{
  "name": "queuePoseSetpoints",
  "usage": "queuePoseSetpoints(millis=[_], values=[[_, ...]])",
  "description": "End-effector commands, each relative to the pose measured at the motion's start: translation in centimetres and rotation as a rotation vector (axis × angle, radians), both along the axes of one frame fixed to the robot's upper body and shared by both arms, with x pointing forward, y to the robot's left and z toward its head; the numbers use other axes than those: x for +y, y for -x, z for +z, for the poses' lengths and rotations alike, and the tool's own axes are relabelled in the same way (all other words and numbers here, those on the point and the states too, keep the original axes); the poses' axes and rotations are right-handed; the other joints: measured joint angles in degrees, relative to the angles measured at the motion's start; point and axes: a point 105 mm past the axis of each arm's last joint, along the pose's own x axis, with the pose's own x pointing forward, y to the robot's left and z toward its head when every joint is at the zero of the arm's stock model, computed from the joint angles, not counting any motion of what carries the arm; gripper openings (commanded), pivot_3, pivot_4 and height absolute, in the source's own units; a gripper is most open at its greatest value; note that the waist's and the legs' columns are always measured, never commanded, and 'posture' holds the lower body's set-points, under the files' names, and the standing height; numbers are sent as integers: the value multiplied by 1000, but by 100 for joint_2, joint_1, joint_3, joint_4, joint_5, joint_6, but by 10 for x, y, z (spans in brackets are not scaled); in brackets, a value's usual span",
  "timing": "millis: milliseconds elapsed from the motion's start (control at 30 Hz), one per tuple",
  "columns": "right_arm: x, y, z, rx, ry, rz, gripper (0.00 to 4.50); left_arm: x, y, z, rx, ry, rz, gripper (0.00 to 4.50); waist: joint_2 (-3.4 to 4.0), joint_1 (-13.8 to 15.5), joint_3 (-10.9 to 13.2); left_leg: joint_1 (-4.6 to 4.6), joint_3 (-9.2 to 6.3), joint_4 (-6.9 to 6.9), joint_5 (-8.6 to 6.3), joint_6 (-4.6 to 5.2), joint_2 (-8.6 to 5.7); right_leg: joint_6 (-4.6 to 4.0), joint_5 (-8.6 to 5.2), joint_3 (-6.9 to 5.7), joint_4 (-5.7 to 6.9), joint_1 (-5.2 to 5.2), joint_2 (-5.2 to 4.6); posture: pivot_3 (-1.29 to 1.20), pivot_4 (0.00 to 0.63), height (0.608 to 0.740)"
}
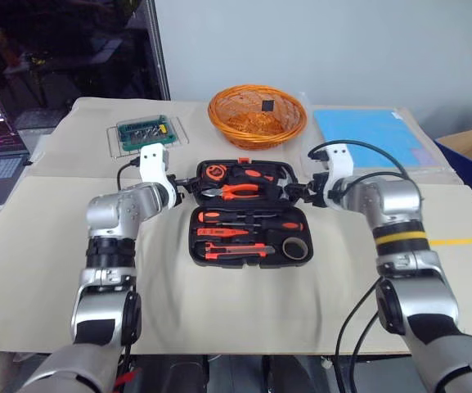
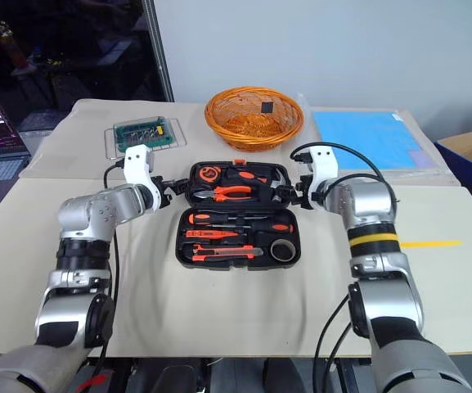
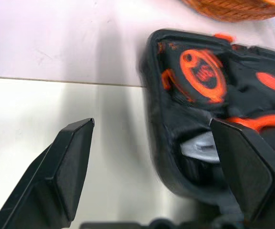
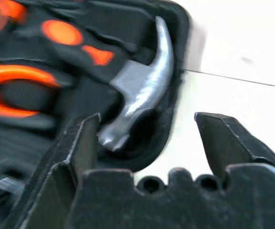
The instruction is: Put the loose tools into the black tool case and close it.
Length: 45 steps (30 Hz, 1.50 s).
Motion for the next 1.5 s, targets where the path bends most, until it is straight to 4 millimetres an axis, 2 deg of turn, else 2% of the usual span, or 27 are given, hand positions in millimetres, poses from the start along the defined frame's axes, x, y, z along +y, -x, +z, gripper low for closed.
queuePoseSetpoints(millis=[33,133,200,267,300,333,600,733,833,967,1067,1200,1367,1433,1500], values=[[-7,-10,0,-34,31,-31,2881,-9,-4,-3,-1,-21,-65,2636,0,-34,0,0,2,-5,0,0,-1,1,1,1,-3,0,-3,0,150,740],[-1,-8,1,-34,7,7,1746,-11,0,-7,9,-17,-101,1453,0,-26,0,5,1,-6,0,-1,-1,4,2,0,-2,6,-3,0,150,740],[6,-2,5,-36,-3,66,1220,-12,5,-6,1,-8,-131,870,1,-50,-1,10,1,-6,0,-1,0,4,2,1,1,8,-3,0,150,740],[13,6,8,-33,-15,116,487,-14,11,-3,-15,8,-157,184,2,-69,-1,12,1,-8,0,-2,2,3,3,2,5,7,-2,0,150,740],[15,12,9,-32,-21,133,118,-15,16,-1,-21,19,-178,0,2,-72,-1,11,1,-16,1,-2,2,3,3,4,5,3,-1,0,150,740],[17,20,11,-32,-30,156,48,-17,23,2,-29,19,-199,0,2,-73,-2,10,2,-20,1,-3,2,2,3,6,7,-3,-3,0,150,740],[18,90,15,-14,-59,234,48,-24,75,7,-24,26,-341,0,3,-44,-2,1,-1,-70,-3,-7,3,1,4,6,7,-17,-3,0,150,740],[11,108,6,10,-30,208,48,-21,90,4,15,27,-361,0,2,-32,-1,-1,1,-61,1,-9,2,1,4,6,-5,-16,-3,0,150,740],[6,107,1,19,-32,156,48,-20,96,1,33,22,-375,0,1,-34,-1,16,1,-48,13,-14,2,-1,4,7,-5,-7,-2,0,150,740],[14,106,1,6,-60,157,48,-15,99,-3,51,17,-386,0,1,-37,-1,27,0,-49,31,-15,9,-10,9,6,-1,-4,8,0,150,740],[19,101,4,-10,-80,148,48,-6,96,-6,59,4,-390,0,1,-72,-1,28,0,-50,33,-16,12,-13,11,9,1,-5,11,0,150,740],[19,100,7,-12,-99,154,48,-1,92,-1,28,-7,-395,0,1,-105,-1,32,2,-50,33,-16,11,-15,12,13,7,-6,11,0,150,740],[23,93,25,-169,-92,196,48,-4,90,18,-148,-82,-459,0,1,-105,0,29,4,-50,33,-16,11,-15,12,15,5,-9,10,0,150,740],[27,90,36,-278,-89,219,48,-6,88,32,-289,-93,-482,0,1,-98,0,27,8,-55,33,-16,11,-15,12,18,4,-14,10,0,150,740],[32,89,56,-403,-115,243,48,-9,84,46,-463,-183,-491,0,1,-70,2,21,9,-62,33,-16,10,-15,12,18,0,-19,9,0,150,740]])
